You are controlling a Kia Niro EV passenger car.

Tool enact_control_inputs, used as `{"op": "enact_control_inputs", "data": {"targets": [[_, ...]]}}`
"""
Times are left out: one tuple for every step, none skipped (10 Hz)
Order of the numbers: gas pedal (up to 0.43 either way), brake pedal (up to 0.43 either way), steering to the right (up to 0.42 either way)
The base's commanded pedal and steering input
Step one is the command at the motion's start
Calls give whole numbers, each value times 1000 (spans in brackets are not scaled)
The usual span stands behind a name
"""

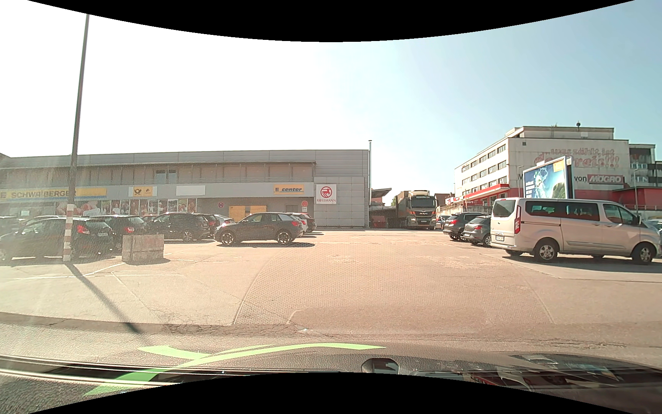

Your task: Follow the waypoints while adhering to traffic rules and regulations

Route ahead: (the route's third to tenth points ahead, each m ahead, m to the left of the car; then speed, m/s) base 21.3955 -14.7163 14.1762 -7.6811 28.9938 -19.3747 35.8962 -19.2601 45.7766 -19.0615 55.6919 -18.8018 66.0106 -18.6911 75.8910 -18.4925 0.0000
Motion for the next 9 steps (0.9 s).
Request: {"op": "enact_control_inputs", "data": {"targets": [[0,476,-55],[0,476,-55],[0,476,-55],[0,476,-55],[0,476,-55],[0,457,-55],[0,439,-55],[0,402,-56],[0,396,-55]]}}
